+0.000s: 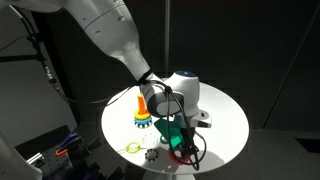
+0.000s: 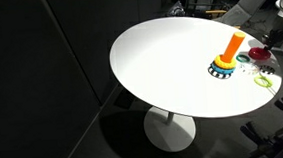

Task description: Put the pink circular object on the orange object

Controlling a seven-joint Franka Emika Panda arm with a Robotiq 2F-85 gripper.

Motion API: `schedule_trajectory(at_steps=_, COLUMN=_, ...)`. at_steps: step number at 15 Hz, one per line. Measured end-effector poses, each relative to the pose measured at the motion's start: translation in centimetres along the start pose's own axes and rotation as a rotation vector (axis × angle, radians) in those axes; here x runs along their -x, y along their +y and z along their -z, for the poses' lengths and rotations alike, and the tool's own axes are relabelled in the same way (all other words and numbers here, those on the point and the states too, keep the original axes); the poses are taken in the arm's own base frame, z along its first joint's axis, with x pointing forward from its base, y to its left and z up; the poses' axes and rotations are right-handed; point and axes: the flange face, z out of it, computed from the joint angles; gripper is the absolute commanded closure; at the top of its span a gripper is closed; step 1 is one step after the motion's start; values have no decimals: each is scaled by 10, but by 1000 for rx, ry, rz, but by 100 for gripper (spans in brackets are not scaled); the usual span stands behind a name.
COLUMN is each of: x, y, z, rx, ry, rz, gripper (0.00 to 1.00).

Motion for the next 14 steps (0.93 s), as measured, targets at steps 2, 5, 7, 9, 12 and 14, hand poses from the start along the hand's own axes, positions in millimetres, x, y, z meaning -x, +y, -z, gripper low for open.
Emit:
schedule_trajectory(at_steps=2, x=0, y=1, z=0, rx=0, ry=0, rz=-1, gripper=37)
schedule_trajectory(at_steps=5, x=1, y=2, z=0, rx=1, ry=-1, rz=-3, gripper=15)
schedule_trajectory(at_steps=7, x=1, y=3, z=-1, rx=1, ry=-3, rz=-4, gripper=0)
schedule_trajectory(at_steps=9, x=2, y=3, z=-2, rx=1, ry=-6, rz=-6, gripper=0)
schedule_trajectory(at_steps=12, x=4, y=4, z=-7, rx=3, ry=-14, rz=-7, gripper=0)
schedule_trajectory(at_steps=14, x=6, y=6, z=-10, rx=4, ry=-21, rz=-10, gripper=0)
